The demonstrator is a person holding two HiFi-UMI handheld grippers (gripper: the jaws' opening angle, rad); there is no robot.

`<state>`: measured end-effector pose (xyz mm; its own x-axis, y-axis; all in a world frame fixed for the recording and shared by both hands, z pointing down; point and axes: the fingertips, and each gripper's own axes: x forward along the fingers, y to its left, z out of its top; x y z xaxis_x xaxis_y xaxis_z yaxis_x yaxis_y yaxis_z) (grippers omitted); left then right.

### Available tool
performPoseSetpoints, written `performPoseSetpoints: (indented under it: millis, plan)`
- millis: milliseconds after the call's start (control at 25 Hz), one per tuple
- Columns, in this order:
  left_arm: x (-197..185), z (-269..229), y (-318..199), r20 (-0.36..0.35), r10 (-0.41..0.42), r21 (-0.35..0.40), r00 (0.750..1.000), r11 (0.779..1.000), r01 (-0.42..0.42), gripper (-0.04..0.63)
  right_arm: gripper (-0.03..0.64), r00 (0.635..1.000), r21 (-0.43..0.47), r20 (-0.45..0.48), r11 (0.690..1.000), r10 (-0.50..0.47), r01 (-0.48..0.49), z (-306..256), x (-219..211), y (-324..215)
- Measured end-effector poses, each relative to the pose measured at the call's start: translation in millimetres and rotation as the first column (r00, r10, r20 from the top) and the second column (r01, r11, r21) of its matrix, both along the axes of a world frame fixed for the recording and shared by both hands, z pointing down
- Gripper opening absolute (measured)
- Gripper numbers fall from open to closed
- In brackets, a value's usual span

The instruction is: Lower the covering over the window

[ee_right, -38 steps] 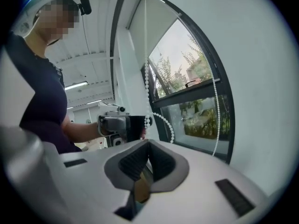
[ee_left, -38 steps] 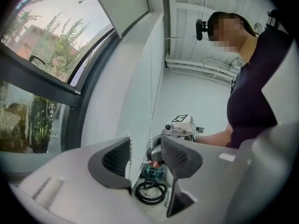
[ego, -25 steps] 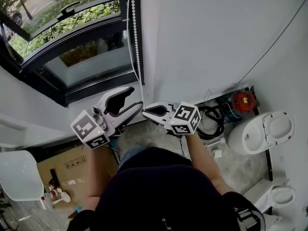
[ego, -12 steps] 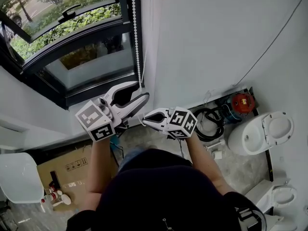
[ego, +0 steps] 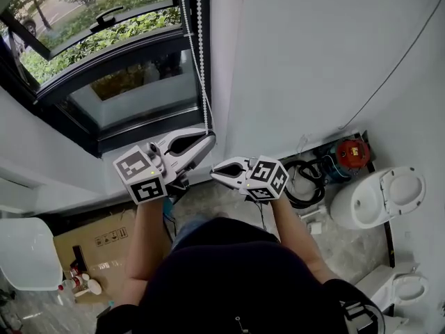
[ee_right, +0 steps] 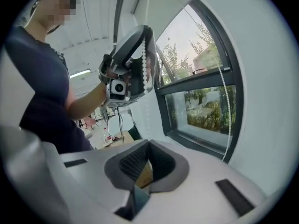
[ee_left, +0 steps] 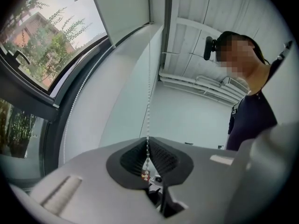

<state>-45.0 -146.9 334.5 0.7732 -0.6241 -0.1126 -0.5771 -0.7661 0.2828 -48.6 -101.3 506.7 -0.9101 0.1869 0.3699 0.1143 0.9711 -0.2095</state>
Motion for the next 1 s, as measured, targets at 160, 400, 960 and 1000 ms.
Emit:
performPoseSetpoints:
  millis: [160, 400, 960, 1000]
  plan:
    - [-0.2, 9.2, 1.1, -0.015, 0.018, -0.027, 1.0, 0.999, -0.019, 0.021, 0.012, 0.999, 0.031, -0.036, 0.999, -0.016, 0.017, 8.5, 2.8, -2.2]
    - [-4.0, 32.3, 0.5, 0.002, 0.037, -0.077, 0.999, 0.996, -0.036, 0.021, 0.012, 0.998, -0.028, -0.051, 0.999, -0.027, 0.025, 27.9, 6.2, 0.0]
    - [12.7, 106.1, 11.3, -0.063, 0.094, -0.193, 0.994, 0.976, -0.104, 0.021, 0.012, 0.993, -0.18, -0.116, 0.983, 0.002, -0.023, 97.1, 23.5, 11.7]
    - [11.6, 106.1, 11.3, -0.064, 0.092, -0.187, 0.994, 0.977, -0.102, 0.021, 0.012, 0.993, -0.179, -0.115, 0.984, 0.003, -0.024, 96.9, 23.1, 10.9]
